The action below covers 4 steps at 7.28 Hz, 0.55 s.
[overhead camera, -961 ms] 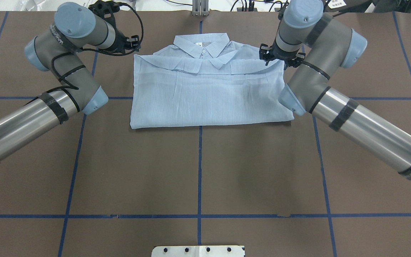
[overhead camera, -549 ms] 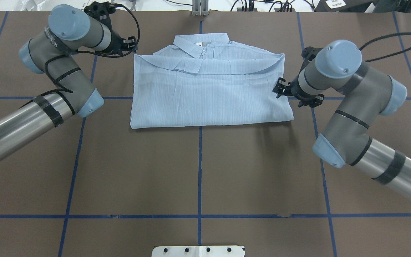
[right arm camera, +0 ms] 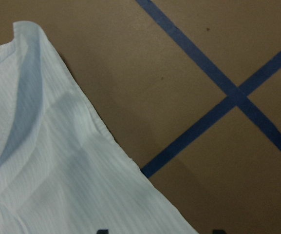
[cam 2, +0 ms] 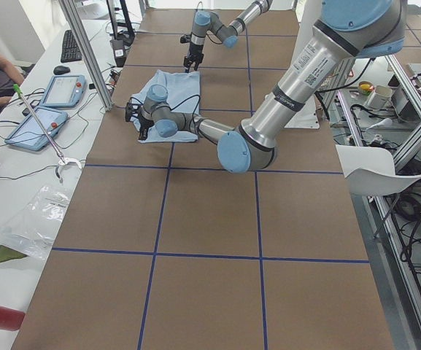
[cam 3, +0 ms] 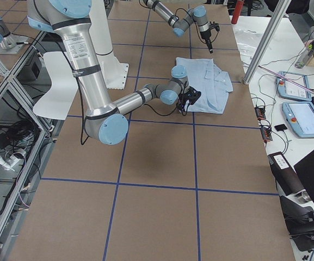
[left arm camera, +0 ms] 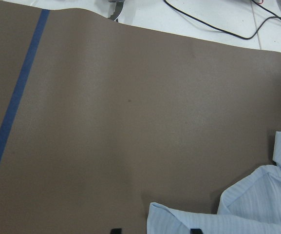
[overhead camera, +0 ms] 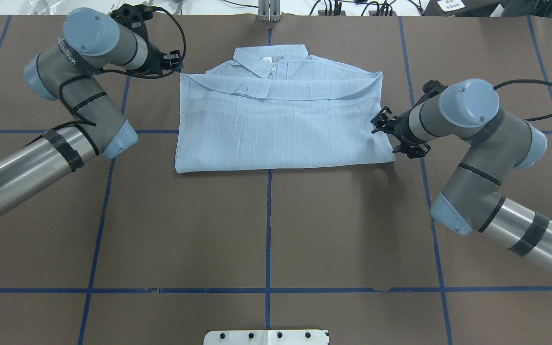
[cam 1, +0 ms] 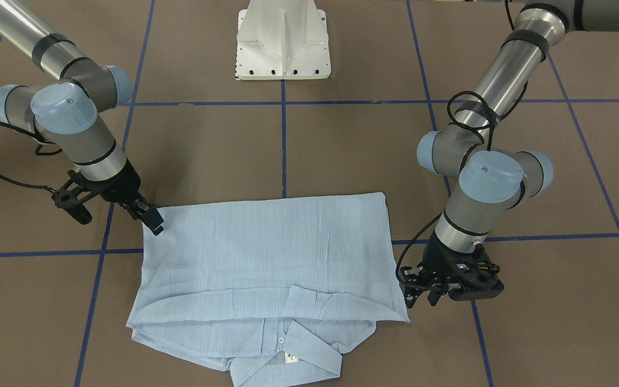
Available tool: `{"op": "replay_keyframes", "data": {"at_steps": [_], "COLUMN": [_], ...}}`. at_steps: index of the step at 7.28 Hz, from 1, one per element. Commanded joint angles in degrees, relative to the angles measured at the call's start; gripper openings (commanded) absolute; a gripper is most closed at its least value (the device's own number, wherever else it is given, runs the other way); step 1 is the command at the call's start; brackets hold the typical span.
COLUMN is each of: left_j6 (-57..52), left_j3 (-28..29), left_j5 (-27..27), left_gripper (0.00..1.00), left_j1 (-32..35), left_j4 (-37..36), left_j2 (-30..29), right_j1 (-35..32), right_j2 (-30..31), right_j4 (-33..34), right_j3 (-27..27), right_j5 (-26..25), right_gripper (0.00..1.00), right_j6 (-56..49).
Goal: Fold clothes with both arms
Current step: 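Move the right gripper to the folded shirt corner nearest it and grasp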
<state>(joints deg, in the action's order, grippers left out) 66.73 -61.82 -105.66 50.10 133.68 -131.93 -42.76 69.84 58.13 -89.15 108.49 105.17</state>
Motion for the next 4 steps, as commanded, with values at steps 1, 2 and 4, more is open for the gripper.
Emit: {"op": "replay_keyframes", "data": {"at_steps": [1,2,4], "left_j6": [0.1,0.1,0.1], "left_j3": [-0.1,-0.1,0.0], "left_j5": [0.0,0.1,0.2], "left_gripper": [0.56,0.56,0.57], "left_j1": [0.0,-0.1,-0.1], "left_j4": [-0.2,-0.2,0.2], "left_j2": [0.0,0.0,0.5], "right_j1": [0.0,0.0,0.6], "right_j2": [0.6,1.3,2.4], "right_j4": [-2.4,-1.7,-1.6], "right_j3": [0.6,-1.3,-1.6], "right_j5": [0.1,0.3,0.0], "right_gripper": [0.77,0.78,0.79], "right_j6": [2.6,2.8,2.8]}}
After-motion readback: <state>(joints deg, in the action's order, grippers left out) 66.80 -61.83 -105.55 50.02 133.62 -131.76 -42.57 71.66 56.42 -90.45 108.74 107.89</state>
